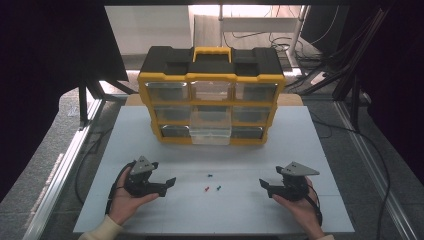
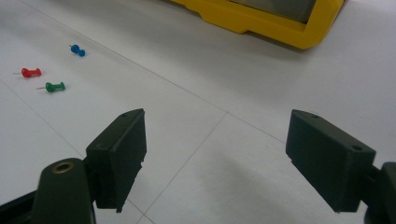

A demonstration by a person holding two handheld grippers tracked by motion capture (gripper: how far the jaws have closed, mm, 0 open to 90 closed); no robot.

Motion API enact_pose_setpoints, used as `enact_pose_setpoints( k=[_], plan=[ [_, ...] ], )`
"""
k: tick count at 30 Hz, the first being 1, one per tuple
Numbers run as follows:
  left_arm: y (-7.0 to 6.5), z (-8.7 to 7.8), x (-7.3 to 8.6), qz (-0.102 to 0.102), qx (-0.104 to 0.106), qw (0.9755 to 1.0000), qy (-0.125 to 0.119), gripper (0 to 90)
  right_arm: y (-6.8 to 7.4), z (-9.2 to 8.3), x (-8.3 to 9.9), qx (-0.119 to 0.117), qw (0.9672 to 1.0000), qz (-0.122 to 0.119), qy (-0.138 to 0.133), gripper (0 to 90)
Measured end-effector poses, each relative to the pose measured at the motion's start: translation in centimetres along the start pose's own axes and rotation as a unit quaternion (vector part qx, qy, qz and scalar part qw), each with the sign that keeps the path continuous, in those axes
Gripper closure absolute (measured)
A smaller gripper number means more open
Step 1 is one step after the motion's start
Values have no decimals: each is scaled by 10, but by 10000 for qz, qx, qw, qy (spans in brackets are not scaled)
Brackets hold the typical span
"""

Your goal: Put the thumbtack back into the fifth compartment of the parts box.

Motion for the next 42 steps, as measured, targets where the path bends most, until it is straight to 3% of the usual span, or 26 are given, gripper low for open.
enact_pose_setpoints(
  k=[24, 34, 42],
  plan=[
    [-26, 22, -19, 219, 409, 9987, 221, 157, -1, 3, 0, -32, 10000, -6, 29, 218],
    [-43, 43, -28, 378, 679, 9961, 421, 156, -1, 4, 0, -25, 10000, -19, 26, 219],
    [-53, 55, -34, 459, 778, 9943, 566, 158, -1, 4, 1, -14, 10000, -24, 39, 219]
  ],
)
Point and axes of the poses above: each handheld gripper's, and its own axes: z roughly forward along the jaws, x roughly out of its underside, y roughly to its left, the point moved 9 cm from there along z, roughly forward along the jaws, and after that the axes turned 12 degrees about x, right-handed, at the moved point
